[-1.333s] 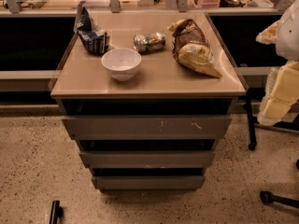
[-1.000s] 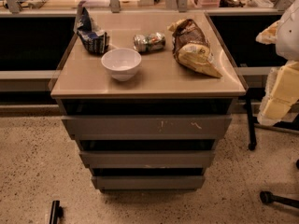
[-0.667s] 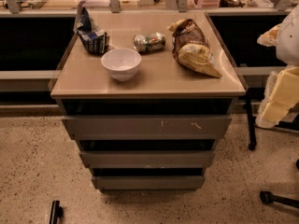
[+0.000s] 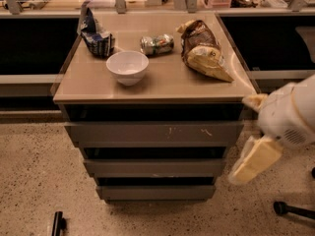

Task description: Open middle drawer

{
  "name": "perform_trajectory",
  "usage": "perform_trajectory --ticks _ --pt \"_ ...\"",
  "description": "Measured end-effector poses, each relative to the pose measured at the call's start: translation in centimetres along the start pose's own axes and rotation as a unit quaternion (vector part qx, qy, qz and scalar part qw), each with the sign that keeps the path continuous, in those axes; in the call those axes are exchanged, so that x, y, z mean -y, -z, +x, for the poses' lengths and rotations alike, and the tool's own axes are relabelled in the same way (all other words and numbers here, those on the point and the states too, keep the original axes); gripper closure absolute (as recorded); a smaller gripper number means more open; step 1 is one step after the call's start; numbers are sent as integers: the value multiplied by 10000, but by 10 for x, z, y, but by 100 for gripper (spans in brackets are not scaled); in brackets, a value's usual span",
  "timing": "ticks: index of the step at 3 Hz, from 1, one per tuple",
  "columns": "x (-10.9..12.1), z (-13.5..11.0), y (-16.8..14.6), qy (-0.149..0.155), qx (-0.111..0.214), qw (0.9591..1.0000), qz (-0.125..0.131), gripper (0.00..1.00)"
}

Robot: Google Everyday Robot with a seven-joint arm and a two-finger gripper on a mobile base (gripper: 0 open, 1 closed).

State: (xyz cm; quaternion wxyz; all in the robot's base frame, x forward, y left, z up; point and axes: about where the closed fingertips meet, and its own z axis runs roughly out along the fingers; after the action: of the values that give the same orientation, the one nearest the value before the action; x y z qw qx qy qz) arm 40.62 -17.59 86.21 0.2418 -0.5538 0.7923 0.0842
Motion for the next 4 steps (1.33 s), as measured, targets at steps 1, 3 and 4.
perform_trajectory --ticks 1,3,4 --pt "-44 11 -116 -554 689 9946 -539 0" --pt "-55 29 -138 -886 831 9916 -440 0" --pt "-69 66 -193 -1383 1060 9839 -390 0"
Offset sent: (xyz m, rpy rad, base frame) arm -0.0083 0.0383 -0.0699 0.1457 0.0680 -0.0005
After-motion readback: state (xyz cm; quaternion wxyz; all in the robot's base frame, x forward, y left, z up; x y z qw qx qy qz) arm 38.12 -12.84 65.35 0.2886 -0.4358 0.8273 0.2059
